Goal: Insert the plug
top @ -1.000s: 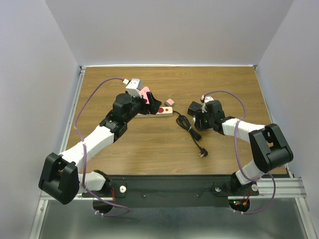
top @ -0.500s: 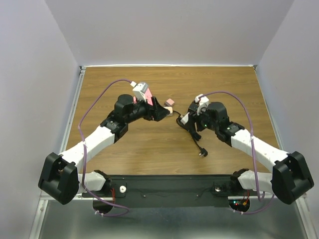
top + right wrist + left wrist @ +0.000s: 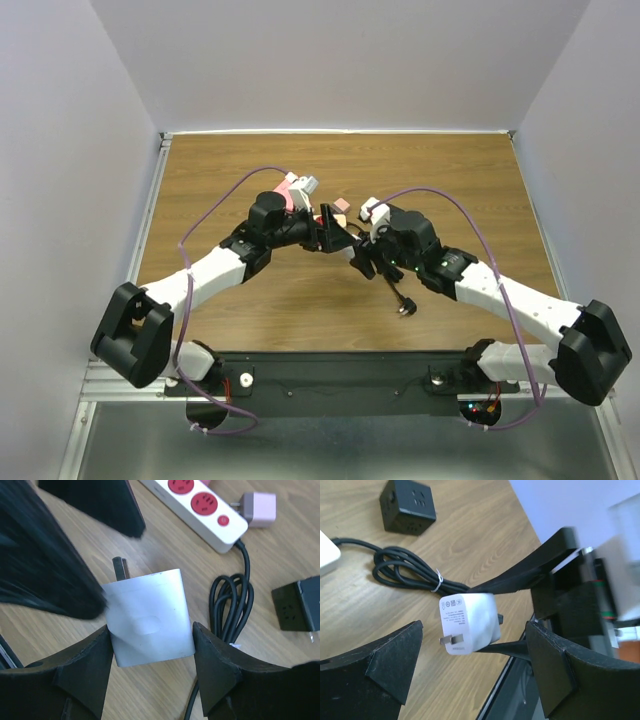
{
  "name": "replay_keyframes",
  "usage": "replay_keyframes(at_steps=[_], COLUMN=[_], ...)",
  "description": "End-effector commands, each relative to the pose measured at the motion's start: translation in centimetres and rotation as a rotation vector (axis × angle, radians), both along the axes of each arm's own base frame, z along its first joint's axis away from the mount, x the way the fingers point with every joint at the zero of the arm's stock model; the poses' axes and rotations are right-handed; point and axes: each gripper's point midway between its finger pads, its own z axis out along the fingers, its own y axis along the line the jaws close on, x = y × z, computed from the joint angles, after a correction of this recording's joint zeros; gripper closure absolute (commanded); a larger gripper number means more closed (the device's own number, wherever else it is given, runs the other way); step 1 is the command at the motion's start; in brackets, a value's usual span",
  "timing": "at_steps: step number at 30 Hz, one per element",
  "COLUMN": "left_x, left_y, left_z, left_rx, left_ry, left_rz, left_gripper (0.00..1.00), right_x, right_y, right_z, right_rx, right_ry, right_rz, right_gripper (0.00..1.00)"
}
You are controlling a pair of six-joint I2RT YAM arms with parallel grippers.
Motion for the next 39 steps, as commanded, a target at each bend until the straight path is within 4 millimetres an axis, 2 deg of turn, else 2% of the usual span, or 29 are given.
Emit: replay_keyframes(at_steps=[1,8,13,16,17,18,19,22,23,24,25,27,28,29,31,32,33,35,36,39], left_x=[-0.7,-1.8,-2.4,-3.0,-3.2,-3.3,-3.4,-3.8,-3.8,-4.1,-4.3,-4.6,-4.5,-4.2,-2.6,-1.9,-1.3,0.4,0.4,1.0], left_y=[-1.2,-1.7,-2.4,-3.0,-3.1,-3.2,-3.3,-3.6,-3.7,-3.7,-3.8,-3.8,-3.6,-3.5,-2.3,-1.7,-0.8,1.4,2.1,4.1], left_z=[2.1,0.8,0.8,0.8,0.9,1.2,1.3,1.8,1.6,1.6,1.8,2.1,2.7,3.3,4.6,5.1,6.2,7.0,8.0,8.8], left_rx=[-0.054,-0.064,-0.099,-0.117,-0.126,-0.139,-0.147,-0.179,-0.183,-0.188,-0.203,-0.221,-0.241,-0.249,-0.262,-0.266,-0.278,-0.284,-0.293,-0.294], left_ry=[-0.04,0.013,0.035,0.045,0.051,0.041,0.044,0.051,0.059,0.063,0.064,0.059,0.036,0.018,-0.034,-0.056,-0.09,-0.122,-0.153,-0.195], left_rz=[-0.077,-0.139,-0.18,-0.216,-0.232,-0.241,-0.249,-0.278,-0.284,-0.298,-0.309,-0.321,-0.32,-0.313,-0.25,-0.222,-0.19,-0.118,-0.104,-0.072], left_gripper=[0.06,0.06,0.07,0.16,0.31,0.38,0.51,0.73,0.91,1.0,1.0,1.0,1.0,1.0,1.0,1.0,1.0,1.0,1.0,1.0], right_x=[1.2,1.0,0.5,0.1,0.1,0.2,0.2,0.1,0.2,0.2,0.3,0.3,0.5,0.5,0.6,0.5,0.4,0.0,0.0,0.0], right_y=[1.4,1.6,1.6,1.3,1.3,1.5,1.5,1.6,1.6,1.5,1.4,1.3,1.0,0.9,0.3,0.0,-0.3,-0.6,-0.7,-0.4], right_z=[4.7,6.1,7.0,7.4,7.5,8.0,8.0,7.7,7.7,7.5,7.3,7.1,7.1,6.9,6.6,7.1,6.7,7.1,7.2,8.3], right_rx=[0.052,0.061,0.085,0.095,0.096,0.115,0.114,0.111,0.111,0.108,0.104,0.107,0.105,0.112,0.111,0.127,0.125,0.148,0.156,0.218], right_ry=[-0.141,-0.201,-0.232,-0.245,-0.247,-0.265,-0.267,-0.261,-0.259,-0.256,-0.253,-0.242,-0.242,-0.229,-0.226,-0.231,-0.226,-0.226,-0.226,-0.216], right_rz=[0.008,0.019,0.025,0.023,0.023,0.025,0.026,0.03,0.028,0.023,0.017,0.002,-0.018,-0.035,-0.066,-0.082,-0.094,-0.106,-0.11,-0.127], right_gripper=[1.0,1.0,1.0,1.0,1.0,1.0,1.0,0.97,0.95,0.91,0.71,0.45,0.25,0.18,0.06,0.02,0.0,0.0,0.0,0.0])
